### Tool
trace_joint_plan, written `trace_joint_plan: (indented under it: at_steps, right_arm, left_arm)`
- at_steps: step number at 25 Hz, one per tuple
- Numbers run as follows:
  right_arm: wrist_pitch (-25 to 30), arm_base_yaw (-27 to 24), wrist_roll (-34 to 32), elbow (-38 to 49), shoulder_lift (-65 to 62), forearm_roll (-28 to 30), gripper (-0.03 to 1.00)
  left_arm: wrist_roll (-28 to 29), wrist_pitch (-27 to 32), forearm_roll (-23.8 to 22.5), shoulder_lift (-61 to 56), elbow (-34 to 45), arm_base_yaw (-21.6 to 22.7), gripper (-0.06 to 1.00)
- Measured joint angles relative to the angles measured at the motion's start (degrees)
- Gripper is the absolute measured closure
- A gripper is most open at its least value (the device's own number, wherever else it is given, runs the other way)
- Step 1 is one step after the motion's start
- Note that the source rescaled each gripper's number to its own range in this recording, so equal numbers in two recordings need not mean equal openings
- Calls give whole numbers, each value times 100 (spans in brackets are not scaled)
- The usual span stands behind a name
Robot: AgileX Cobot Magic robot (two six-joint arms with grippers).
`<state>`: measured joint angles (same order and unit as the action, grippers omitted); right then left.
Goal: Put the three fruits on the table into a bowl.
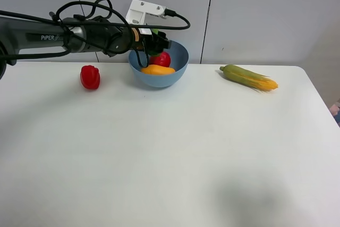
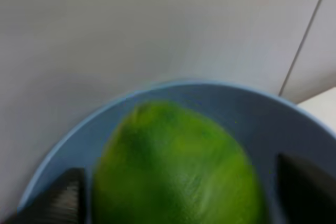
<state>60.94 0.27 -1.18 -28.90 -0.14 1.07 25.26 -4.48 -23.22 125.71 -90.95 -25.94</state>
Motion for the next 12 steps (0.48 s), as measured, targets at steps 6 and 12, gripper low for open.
trace_joint_plan:
  at_steps: [6,12]
  right_arm:
    - [0,0,0,0,0,0,-3]
    - [0,0,0,0,0,0,-3]
  left_arm:
    - [71,-47,75,-50,0,-27,-2]
    - [98,564,527,-847,0,-282,-4]
